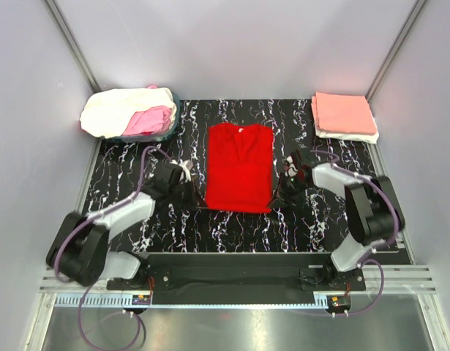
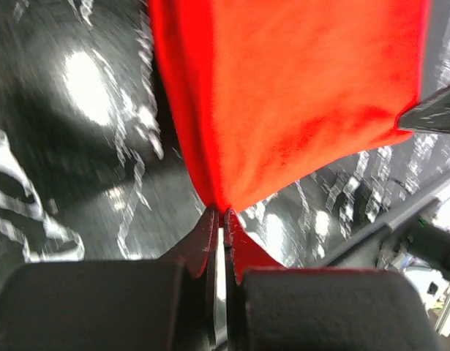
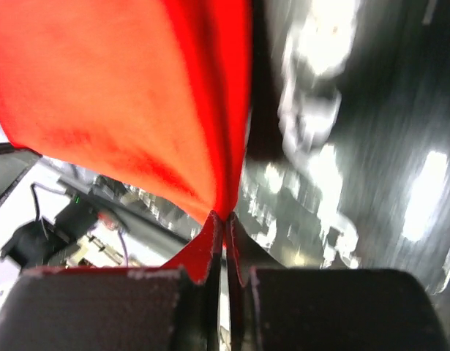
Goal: Fold and stack the t-shirts
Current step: Fold the tshirt, then neatly place the folded tshirt to the corner, then reset both grippers
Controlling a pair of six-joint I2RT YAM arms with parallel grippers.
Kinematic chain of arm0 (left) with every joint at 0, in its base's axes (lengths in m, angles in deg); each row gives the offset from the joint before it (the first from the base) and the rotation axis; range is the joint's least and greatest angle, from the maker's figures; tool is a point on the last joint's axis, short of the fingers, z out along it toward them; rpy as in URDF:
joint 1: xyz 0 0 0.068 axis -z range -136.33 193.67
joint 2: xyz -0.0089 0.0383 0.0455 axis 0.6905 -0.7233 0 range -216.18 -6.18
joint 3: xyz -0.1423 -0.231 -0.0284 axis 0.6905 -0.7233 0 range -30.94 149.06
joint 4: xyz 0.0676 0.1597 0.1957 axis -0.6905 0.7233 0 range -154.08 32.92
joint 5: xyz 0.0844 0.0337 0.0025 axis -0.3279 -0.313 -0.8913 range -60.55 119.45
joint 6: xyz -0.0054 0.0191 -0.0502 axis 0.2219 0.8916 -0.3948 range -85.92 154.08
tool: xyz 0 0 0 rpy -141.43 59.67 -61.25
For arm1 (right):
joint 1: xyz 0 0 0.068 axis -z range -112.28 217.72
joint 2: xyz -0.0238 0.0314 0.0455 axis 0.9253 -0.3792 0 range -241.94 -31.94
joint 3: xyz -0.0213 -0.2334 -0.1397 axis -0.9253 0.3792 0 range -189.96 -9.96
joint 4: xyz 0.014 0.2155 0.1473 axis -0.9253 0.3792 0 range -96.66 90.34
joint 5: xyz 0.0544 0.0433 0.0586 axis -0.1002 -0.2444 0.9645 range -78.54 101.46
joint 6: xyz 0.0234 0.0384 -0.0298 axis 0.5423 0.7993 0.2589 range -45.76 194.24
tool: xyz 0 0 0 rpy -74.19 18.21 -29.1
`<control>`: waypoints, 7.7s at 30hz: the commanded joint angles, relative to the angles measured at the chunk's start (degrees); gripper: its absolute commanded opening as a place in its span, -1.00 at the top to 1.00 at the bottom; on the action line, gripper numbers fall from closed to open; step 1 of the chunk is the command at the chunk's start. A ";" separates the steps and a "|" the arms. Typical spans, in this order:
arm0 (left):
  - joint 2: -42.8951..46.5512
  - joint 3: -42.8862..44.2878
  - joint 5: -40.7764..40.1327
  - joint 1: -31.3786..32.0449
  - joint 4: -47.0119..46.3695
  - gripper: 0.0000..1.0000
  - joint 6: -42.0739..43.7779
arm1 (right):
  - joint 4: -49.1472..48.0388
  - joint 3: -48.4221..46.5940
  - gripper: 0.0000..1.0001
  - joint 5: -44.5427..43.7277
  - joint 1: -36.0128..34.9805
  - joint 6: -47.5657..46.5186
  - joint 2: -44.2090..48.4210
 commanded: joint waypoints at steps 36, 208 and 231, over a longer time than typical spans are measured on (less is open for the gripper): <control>-27.56 62.55 -2.25 -8.88 31.28 1.00 9.98 | 18.67 -50.68 1.00 -2.20 6.74 0.37 -16.85; -18.36 4.33 7.18 -7.30 -20.75 0.35 5.15 | -1.25 -55.30 -0.99 -12.14 44.71 4.77 -19.60; -18.53 4.15 6.82 -7.22 -21.37 0.36 4.89 | -0.20 -67.42 -0.79 -13.80 44.79 4.06 -40.96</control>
